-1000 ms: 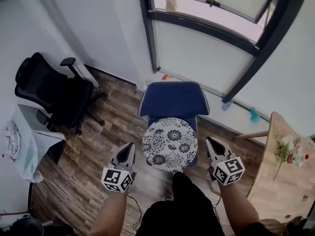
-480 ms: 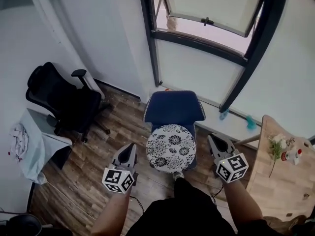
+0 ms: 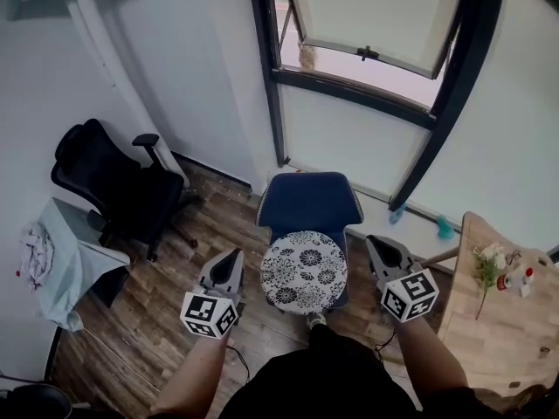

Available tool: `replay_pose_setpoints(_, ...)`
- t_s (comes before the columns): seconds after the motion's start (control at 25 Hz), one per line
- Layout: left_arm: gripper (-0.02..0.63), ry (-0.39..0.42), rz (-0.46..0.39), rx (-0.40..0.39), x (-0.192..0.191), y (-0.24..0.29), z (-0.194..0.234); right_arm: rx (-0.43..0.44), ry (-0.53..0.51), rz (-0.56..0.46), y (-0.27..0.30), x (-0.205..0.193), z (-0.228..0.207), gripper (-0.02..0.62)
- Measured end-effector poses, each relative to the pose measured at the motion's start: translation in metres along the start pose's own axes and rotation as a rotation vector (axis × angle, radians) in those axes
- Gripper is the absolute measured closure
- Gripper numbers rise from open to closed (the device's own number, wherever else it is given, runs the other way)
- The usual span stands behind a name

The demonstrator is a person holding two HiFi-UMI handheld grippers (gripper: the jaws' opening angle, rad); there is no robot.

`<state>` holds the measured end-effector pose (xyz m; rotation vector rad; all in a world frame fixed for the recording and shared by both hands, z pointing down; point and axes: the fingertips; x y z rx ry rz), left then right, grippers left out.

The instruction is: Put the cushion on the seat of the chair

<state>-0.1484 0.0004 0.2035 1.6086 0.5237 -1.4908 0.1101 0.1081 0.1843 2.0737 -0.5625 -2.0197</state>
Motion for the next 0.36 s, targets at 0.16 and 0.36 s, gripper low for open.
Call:
replay_pose_setpoints(0.16, 0.601, 0.021, -0.014, -0.019, 0.013, 0.003, -0.007, -0.007, 0.007, -0.022, -0.003, 0.008, -0.002, 0.571)
replay_pose_setpoints(0.36, 0.601, 0.045, -0.045, -0.009, 0.031, -0.001, -0.007, 0.009, -0.005, -0.041, -0.006, 0.016, 0.005, 0.571)
Point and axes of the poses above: the fingertips, and each gripper's own axes: y forward along the fingers, z to its left, x out of its top, and after that the axes turned 12 degrees about z, right-handed
